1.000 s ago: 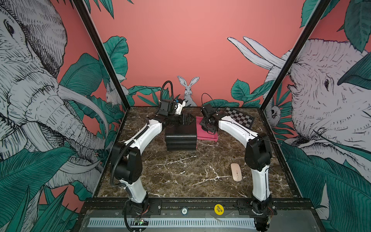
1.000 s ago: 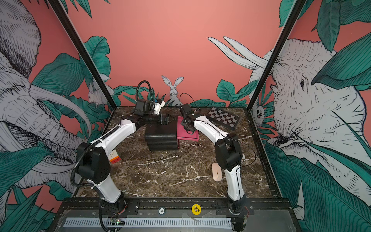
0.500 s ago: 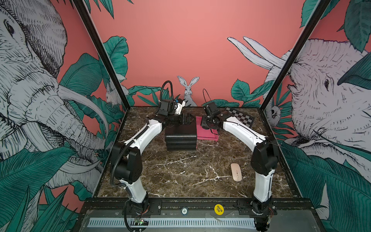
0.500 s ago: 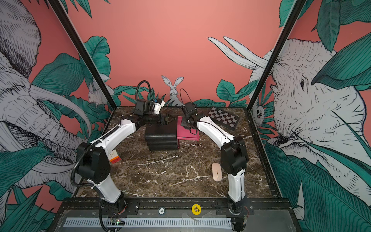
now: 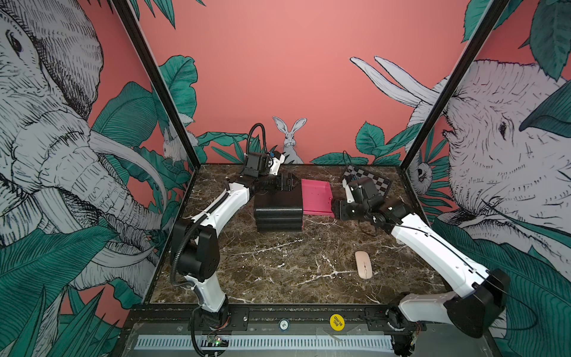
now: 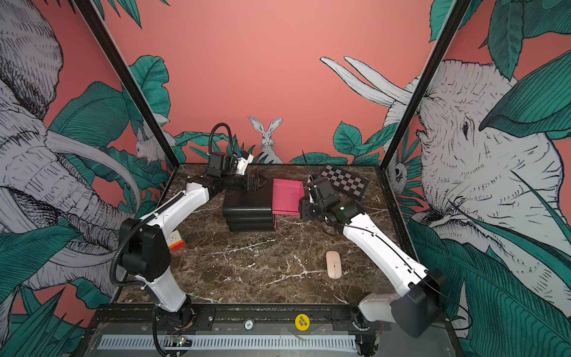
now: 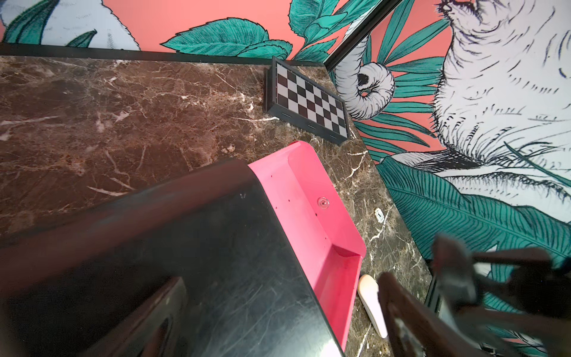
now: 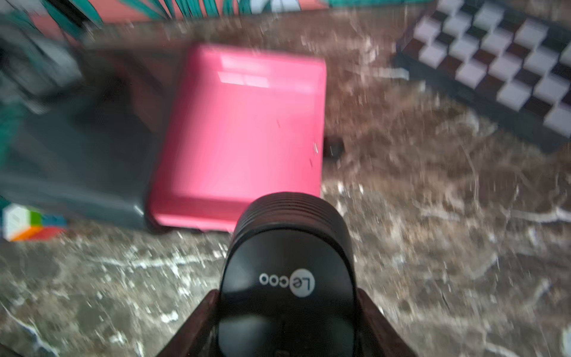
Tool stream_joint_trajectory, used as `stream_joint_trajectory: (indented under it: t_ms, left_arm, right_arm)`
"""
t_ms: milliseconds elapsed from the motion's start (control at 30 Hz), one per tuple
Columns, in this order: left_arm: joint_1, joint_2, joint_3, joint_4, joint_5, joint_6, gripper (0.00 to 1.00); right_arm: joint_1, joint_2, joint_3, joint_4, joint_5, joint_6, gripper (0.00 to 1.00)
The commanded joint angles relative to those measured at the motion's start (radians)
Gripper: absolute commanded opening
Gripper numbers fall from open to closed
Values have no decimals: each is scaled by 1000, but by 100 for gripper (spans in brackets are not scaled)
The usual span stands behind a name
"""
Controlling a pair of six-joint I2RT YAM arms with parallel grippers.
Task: Take the mice out of the drawer
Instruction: Pick up the mouse from the drawer, then place the mouse at the center of the board.
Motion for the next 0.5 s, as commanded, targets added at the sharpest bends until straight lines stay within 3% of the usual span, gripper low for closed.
stream_joint_trajectory:
  t_ms: [0, 200, 467]
  left_arm:
    - [9, 21, 7, -88, -33, -9, 99]
    - [8, 15, 12, -113, -54, -2, 99]
    - [8, 10, 12, -125, -61, -14, 99]
  right_arm:
    - [16, -81, -126, -38, -1, 23, 54]
    - [54, -122, -345, 43, -31, 103, 54]
    - [163, -45, -428, 69, 27, 106, 54]
